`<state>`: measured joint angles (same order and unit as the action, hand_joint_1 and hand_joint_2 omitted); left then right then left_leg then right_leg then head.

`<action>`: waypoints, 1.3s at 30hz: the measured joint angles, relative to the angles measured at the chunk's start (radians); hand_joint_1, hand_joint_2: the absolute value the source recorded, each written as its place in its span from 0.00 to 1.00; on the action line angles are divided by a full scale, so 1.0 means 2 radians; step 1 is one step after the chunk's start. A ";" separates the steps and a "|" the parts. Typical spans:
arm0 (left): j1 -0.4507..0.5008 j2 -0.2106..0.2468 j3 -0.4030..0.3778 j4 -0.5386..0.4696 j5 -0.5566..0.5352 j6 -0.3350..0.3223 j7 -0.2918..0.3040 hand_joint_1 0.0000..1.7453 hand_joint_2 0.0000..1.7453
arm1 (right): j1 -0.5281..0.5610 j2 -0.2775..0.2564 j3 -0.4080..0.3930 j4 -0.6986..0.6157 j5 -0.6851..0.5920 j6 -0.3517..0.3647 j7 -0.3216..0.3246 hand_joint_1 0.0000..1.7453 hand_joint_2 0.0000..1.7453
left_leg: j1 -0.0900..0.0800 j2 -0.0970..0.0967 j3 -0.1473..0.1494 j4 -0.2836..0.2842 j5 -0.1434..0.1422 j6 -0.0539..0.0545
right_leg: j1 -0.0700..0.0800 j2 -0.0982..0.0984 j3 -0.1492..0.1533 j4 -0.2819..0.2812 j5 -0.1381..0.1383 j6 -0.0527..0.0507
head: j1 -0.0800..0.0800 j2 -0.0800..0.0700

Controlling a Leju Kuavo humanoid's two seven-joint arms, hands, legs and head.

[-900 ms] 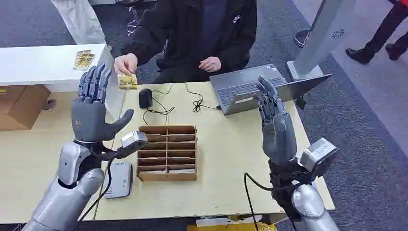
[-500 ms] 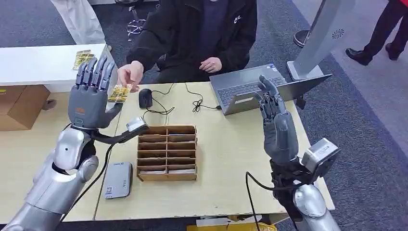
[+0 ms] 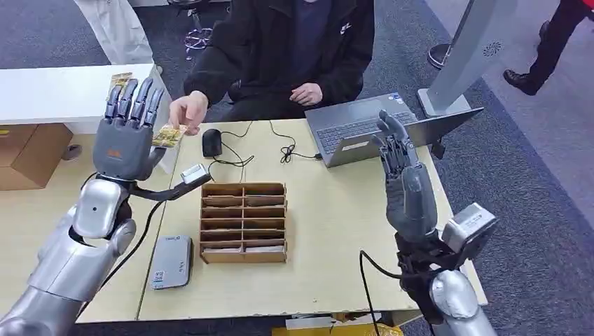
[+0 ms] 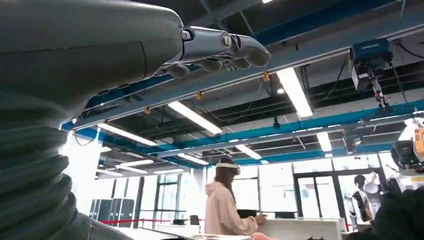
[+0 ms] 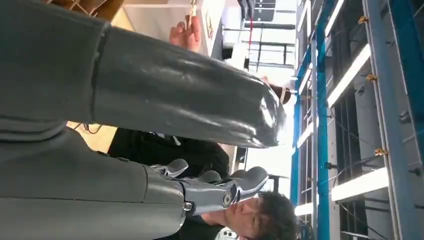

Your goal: Pass the card to the sensor for recognition and then transmit it.

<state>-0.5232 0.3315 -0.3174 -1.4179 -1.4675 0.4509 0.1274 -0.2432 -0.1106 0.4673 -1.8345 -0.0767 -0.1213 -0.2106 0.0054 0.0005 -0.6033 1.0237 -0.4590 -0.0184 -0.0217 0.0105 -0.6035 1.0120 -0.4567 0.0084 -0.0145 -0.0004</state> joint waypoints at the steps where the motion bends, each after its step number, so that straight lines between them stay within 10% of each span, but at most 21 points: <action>1: 0.000 0.001 0.000 0.001 -0.001 0.000 0.000 0.00 1.00 | 0.001 0.000 -0.001 -0.002 0.000 0.000 0.000 0.00 0.00 | 0.000 0.000 0.000 0.000 0.000 0.000 | 0.000 0.000 0.000 0.000 0.000 0.000 | 0.000 0.000; 5: -0.001 0.003 0.000 0.003 -0.003 0.000 0.000 0.07 1.00 | 0.003 0.001 -0.001 -0.004 0.001 0.001 0.000 0.00 0.00 | 0.000 0.000 0.000 0.000 0.000 0.000 | 0.000 0.000 0.000 0.000 0.000 0.000 | 0.000 0.000; 6: -0.001 0.003 0.000 0.003 -0.004 0.000 0.000 1.00 1.00 | 0.003 0.001 -0.001 -0.005 0.001 0.002 0.000 0.00 0.00 | 0.000 0.000 0.000 0.000 0.000 0.000 | 0.000 0.000 0.000 0.000 0.000 0.000 | 0.000 0.000; 39: 0.000 0.006 -0.002 -0.012 -0.013 0.002 -0.005 1.00 1.00 | 0.018 0.003 -0.002 -0.012 0.005 0.003 0.000 0.00 0.00 | 0.000 0.000 0.000 0.000 0.000 0.000 | 0.000 0.000 0.000 0.000 0.000 0.000 | 0.000 0.000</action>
<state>-0.5238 0.3429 -0.3212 -1.4416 -1.4931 0.4547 0.1175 -0.2075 -0.1053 0.4623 -1.8578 -0.0664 -0.1144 -0.2106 0.0054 0.0004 -0.6034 1.0237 -0.4590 -0.0184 -0.0217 0.0104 -0.6035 1.0120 -0.4567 0.0084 -0.0145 -0.0004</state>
